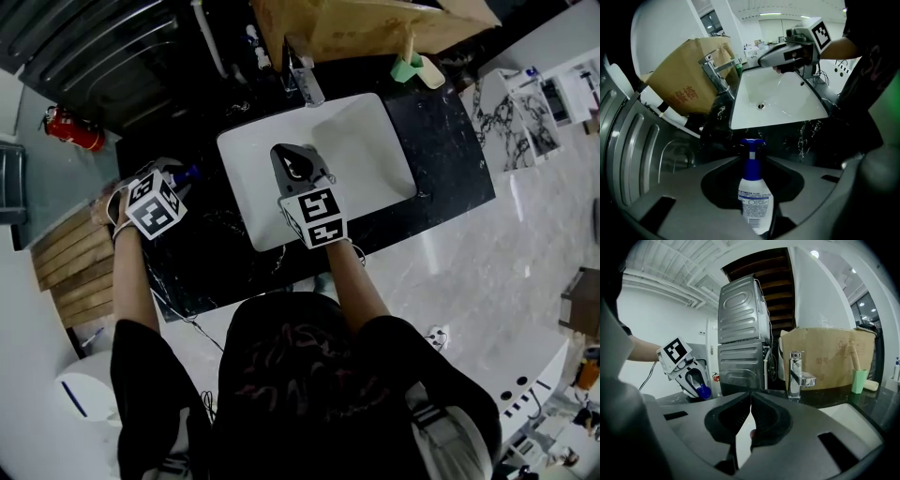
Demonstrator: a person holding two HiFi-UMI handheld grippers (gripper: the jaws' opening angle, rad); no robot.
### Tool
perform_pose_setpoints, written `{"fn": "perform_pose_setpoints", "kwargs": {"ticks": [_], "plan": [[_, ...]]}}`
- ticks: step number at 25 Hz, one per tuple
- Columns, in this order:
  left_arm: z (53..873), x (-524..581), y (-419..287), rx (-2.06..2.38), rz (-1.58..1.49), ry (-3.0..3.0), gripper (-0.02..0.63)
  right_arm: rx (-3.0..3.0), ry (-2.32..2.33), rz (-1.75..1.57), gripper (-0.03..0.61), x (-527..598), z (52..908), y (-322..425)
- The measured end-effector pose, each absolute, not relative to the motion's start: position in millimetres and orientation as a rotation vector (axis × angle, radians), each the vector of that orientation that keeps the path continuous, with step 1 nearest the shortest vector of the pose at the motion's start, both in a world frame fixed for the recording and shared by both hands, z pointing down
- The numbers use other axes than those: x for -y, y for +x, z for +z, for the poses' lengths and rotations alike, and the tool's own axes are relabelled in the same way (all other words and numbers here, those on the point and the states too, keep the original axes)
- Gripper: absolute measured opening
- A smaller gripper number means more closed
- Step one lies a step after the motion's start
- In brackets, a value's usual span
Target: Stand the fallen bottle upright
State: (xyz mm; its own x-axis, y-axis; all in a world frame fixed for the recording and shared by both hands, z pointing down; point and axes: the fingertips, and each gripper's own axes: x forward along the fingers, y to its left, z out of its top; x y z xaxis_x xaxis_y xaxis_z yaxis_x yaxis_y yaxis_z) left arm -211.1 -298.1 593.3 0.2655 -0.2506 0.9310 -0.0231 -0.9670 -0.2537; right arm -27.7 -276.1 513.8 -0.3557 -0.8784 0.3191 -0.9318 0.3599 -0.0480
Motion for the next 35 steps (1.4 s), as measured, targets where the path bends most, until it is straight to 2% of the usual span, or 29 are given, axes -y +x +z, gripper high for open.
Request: {"fn": "perform_pose_setpoints", "kwargs": {"ticks": [13,28,35], "plan": [[536.2,308.7,-224.2,-0.641,-1.435,-2.600,0.132,2.438,1.579,0.299,0.015,277.5,500.7,-40.8],[492.0,307.9,-290.5,-1.175,-0.874,-2.838,0.132,2.473,1.479,0.254,0.015,277.8,497.4,-76.2],[489.4,299.3,-321.3,-1.310,-0.767,-2.861,0.133,2.481,1.461,0.226,0.015,280.2,491.0,-88.1]]}}
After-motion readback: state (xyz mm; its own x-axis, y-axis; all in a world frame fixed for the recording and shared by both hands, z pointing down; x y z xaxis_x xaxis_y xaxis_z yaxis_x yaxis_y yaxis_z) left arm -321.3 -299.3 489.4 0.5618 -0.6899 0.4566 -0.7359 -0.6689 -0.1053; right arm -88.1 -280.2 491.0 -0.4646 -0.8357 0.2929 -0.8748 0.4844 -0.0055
